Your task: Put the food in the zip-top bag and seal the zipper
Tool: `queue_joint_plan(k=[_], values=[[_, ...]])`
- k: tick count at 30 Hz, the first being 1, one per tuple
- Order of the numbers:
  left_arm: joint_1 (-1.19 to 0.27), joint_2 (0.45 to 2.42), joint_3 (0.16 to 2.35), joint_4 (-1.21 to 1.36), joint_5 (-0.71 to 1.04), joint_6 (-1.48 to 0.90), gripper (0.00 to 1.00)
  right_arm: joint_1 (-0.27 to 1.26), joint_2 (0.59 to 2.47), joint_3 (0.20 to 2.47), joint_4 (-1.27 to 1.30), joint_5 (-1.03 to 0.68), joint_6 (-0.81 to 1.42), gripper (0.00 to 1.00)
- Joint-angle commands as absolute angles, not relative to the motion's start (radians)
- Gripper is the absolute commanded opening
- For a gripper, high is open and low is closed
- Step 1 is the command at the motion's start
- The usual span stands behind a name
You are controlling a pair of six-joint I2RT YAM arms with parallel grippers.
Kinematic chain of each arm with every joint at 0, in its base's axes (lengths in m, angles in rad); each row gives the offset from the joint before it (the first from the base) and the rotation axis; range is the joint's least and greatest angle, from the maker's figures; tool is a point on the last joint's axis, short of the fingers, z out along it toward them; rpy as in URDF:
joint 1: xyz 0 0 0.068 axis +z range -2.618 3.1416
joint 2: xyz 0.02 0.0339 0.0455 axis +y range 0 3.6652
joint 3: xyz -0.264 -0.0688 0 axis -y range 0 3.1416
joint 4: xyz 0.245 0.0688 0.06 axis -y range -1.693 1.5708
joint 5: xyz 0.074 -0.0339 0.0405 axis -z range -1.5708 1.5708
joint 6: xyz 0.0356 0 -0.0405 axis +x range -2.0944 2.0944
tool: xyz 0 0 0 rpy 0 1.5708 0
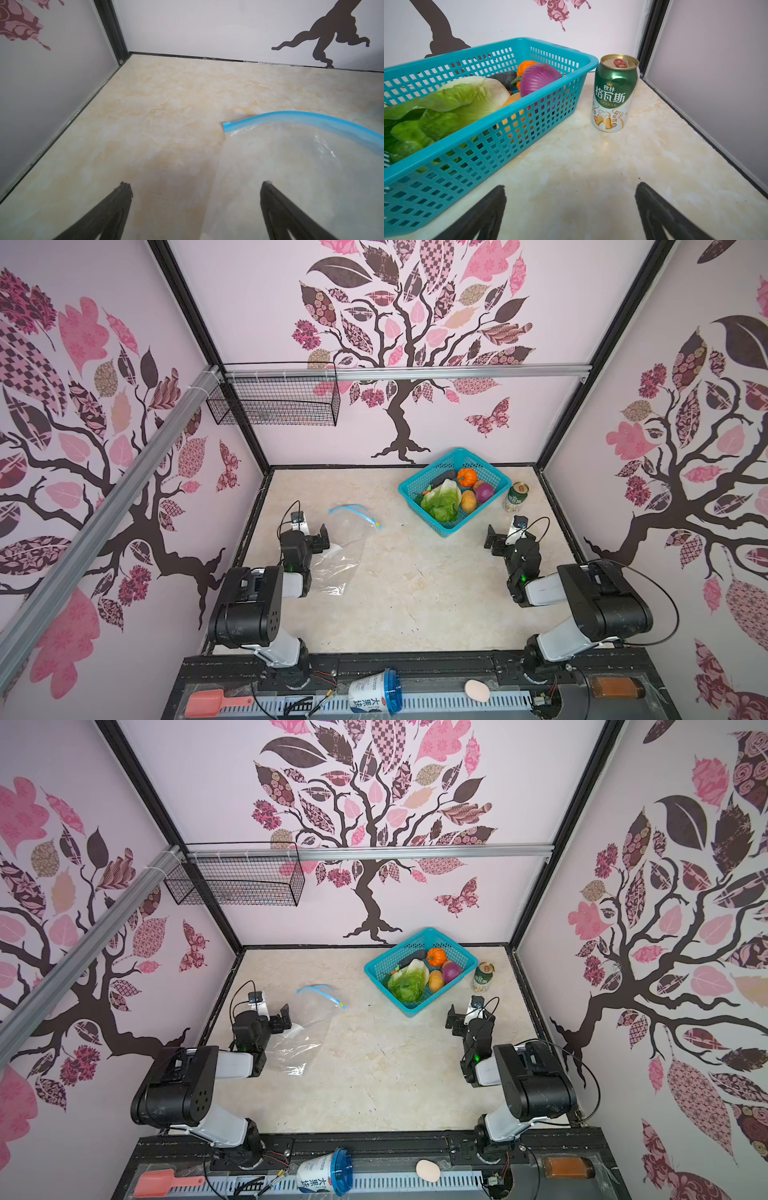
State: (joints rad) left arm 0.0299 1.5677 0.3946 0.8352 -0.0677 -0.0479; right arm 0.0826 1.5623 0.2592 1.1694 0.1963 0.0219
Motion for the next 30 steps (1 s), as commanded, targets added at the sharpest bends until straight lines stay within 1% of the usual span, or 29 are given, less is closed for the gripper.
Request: queue_joint_plan(k=[1,30], values=[[0.028,1.556,0.396,0.842,-0.072,-0.037,0.98,0.078,1.561,0.284,1.161,0.189,0.028,1.00],[0.024,1.556,0.397,0.840,-0.079,-0.037,0.99,0.061,1.564,0.298,1.134,0.162,0.038,0.99]])
